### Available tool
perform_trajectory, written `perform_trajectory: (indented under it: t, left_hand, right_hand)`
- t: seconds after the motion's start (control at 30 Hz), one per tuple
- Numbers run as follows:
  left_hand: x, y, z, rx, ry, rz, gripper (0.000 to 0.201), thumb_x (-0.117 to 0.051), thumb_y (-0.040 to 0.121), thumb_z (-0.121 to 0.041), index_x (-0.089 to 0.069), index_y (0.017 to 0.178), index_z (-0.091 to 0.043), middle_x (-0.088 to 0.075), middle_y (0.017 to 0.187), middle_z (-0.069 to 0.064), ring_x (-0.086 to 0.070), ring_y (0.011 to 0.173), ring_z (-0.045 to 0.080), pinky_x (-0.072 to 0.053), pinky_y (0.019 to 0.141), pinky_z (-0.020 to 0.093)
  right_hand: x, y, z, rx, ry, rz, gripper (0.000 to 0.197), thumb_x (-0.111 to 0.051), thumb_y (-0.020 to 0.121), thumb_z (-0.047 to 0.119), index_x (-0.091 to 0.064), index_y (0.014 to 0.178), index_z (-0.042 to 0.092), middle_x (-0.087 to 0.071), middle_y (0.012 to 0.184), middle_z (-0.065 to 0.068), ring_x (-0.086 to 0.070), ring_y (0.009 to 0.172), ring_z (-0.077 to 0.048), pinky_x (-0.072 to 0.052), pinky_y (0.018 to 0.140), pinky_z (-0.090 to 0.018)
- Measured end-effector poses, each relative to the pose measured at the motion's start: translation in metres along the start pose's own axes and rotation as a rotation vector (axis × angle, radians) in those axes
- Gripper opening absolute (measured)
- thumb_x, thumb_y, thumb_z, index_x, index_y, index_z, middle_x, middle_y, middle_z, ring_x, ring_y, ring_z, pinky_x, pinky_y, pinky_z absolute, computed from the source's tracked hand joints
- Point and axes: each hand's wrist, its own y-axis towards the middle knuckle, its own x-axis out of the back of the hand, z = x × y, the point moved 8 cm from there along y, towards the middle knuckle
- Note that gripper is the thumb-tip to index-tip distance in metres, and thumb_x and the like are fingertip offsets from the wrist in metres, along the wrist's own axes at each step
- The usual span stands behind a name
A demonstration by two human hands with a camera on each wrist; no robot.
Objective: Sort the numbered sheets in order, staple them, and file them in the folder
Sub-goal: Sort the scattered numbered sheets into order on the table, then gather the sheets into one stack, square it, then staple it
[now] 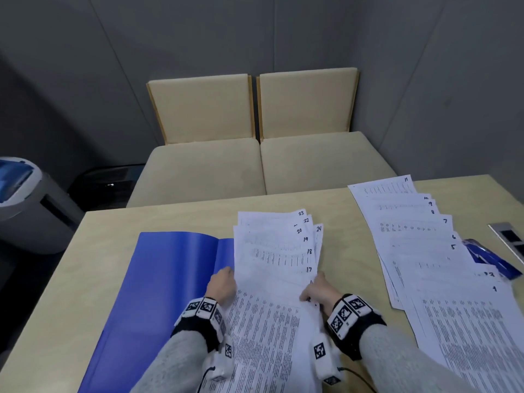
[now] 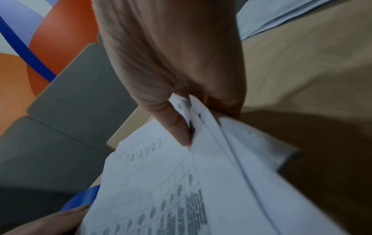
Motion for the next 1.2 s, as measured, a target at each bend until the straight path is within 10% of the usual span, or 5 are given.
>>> perform_trajectory:
  t: [0.27, 0.5, 0.73, 0.9, 1.2]
  left_hand:
    - [0.009, -0.002, 0.027, -0.039, -0.182, -0.070, 0.012, -0.041, 0.100, -0.025, -0.045, 0.097, -0.014, -0.047, 0.106, 0.008, -0.047, 0.089, 0.022, -0.037, 0.079, 0.032]
    - [0.034, 0.005, 0.068, 0.067, -0.143, -0.104, 0.020, -0.053, 0.095, -0.023, -0.041, 0.106, -0.012, -0.043, 0.125, 0.017, -0.045, 0.095, 0.025, -0.040, 0.089, 0.035]
    - [0.053, -0.026, -0.046, -0.160, -0.426, -0.071, 0.099, -0.050, 0.073, -0.076, -0.023, 0.148, -0.017, -0.034, 0.147, 0.005, -0.034, 0.137, 0.021, -0.031, 0.112, 0.043]
    - [0.070, -0.062, -0.142, -0.388, -0.765, 0.141, 0.044, -0.062, 0.091, -0.009, -0.041, 0.130, -0.011, -0.062, 0.112, 0.003, -0.066, 0.079, -0.003, -0.051, 0.065, 0.013]
    - [0.149, -0.103, -0.184, -0.697, -0.726, -0.573, 0.023, -0.061, 0.090, -0.009, -0.050, 0.110, -0.007, -0.063, 0.094, -0.009, -0.062, 0.086, 0.013, -0.050, 0.075, 0.024]
  right_hand:
    - [0.046, -0.016, -0.009, 0.116, 0.133, -0.240, 0.057, -0.047, 0.085, -0.012, -0.039, 0.139, 0.003, -0.051, 0.132, -0.012, -0.049, 0.121, -0.030, -0.041, 0.093, -0.031]
    - [0.088, -0.007, -0.023, 0.104, 0.227, -0.305, 0.043, -0.049, 0.085, -0.014, -0.048, 0.125, -0.001, -0.058, 0.109, -0.013, -0.053, 0.092, -0.027, -0.047, 0.089, -0.041]
    - [0.100, -0.037, 0.036, 0.325, 0.420, -0.114, 0.040, -0.052, 0.086, -0.015, -0.056, 0.115, 0.012, -0.066, 0.112, -0.012, -0.065, 0.095, -0.029, -0.054, 0.083, -0.046]
    - [0.114, -0.077, 0.105, 0.525, 0.386, -0.034, 0.045, -0.052, 0.086, -0.014, -0.053, 0.126, 0.008, -0.064, 0.121, -0.012, -0.064, 0.105, -0.028, -0.053, 0.088, -0.042]
    - [0.133, -0.163, 0.180, 0.921, 0.480, -0.157, 0.032, -0.056, 0.089, -0.004, -0.055, 0.117, 0.013, -0.066, 0.115, -0.005, -0.064, 0.104, -0.018, -0.053, 0.091, -0.035]
